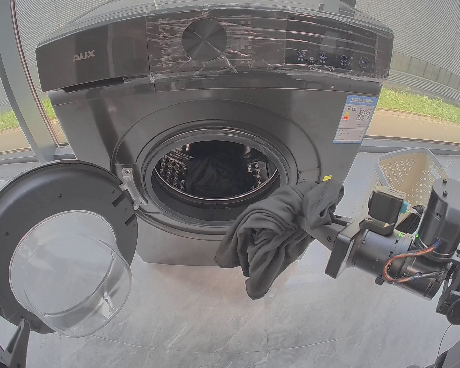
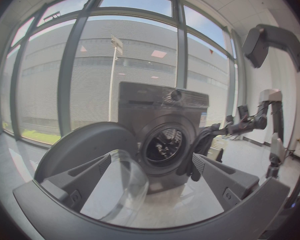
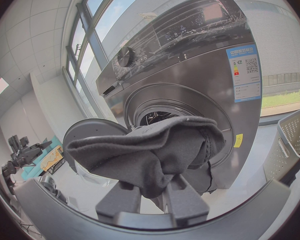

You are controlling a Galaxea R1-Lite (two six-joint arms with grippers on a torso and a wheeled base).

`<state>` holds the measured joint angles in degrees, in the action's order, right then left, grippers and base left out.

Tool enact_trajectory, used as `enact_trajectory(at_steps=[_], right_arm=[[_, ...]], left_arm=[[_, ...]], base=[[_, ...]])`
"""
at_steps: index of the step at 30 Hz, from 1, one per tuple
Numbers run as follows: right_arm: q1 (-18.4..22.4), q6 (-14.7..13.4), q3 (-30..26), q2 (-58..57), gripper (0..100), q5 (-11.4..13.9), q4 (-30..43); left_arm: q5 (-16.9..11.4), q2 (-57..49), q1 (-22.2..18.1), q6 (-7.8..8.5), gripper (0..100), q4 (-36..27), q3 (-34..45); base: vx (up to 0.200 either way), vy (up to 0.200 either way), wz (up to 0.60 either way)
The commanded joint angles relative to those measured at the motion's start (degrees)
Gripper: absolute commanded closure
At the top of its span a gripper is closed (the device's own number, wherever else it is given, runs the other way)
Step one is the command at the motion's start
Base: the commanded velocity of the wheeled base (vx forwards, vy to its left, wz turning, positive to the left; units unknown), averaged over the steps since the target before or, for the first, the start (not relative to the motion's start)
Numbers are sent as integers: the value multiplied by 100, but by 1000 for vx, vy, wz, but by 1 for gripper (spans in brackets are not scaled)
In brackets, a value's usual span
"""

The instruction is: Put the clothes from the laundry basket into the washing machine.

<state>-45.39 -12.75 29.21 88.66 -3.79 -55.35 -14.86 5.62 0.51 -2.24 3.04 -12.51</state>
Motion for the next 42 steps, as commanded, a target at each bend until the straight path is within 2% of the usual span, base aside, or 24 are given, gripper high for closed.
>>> enact_trajectory(at_steps=[1, 5, 6, 8, 15, 20, 22, 23, 30, 35, 39, 42], right_arm=[[-14, -193, 665, 872, 100, -526, -134], [-5, -272, 1140, 1215, 100, -720, -90], [3, -272, 1148, 1224, 100, -728, -99], [-14, -298, 1439, 1479, 100, -983, -117], [-32, -571, 2106, 1962, 100, -1045, -90], [-93, -571, 2150, 1988, 100, -1036, -126], [-93, -571, 2150, 1988, 100, -1036, -126], [-102, -579, 2150, 2050, 100, -1027, -143], [-111, -588, 2168, 1997, 100, -983, -143], [-295, -729, 2071, 2023, 100, -930, -424], [-357, -738, 2063, 2067, 100, -930, -512], [-375, -746, 1948, 2023, 100, -922, -521]], left_arm=[[-1028, 1741, 19, -118, 0, 233, -349], [-1168, 2628, 169, 92, 0, 681, -314], [-1168, 2664, 177, 101, 0, 698, -314], [-1177, 3235, 432, 75, 0, 1015, -305], [-1124, 4606, 1074, 13, 0, 2236, -296], [-1019, 5555, 1698, 40, 0, 2527, -296], [-1019, 5555, 1698, 40, 0, 2527, -296], [-825, 6135, 1918, 92, 0, 2650, -322], [-790, 7779, 2506, 49, 0, 3933, -349], [-773, 8851, 2682, 31, 0, 4522, -489], [-667, 9686, 2779, 5, 0, 5278, -639], [-483, 10266, 2779, -154, 0, 5910, -911]], base=[[0, 0, 0], [0, 0, 0], [0, 0, 0], [0, 0, 0], [0, 0, 0], [0, 0, 0], [0, 0, 0], [0, 0, 0], [0, 0, 0], [0, 0, 0], [0, 0, 0], [0, 0, 0]])
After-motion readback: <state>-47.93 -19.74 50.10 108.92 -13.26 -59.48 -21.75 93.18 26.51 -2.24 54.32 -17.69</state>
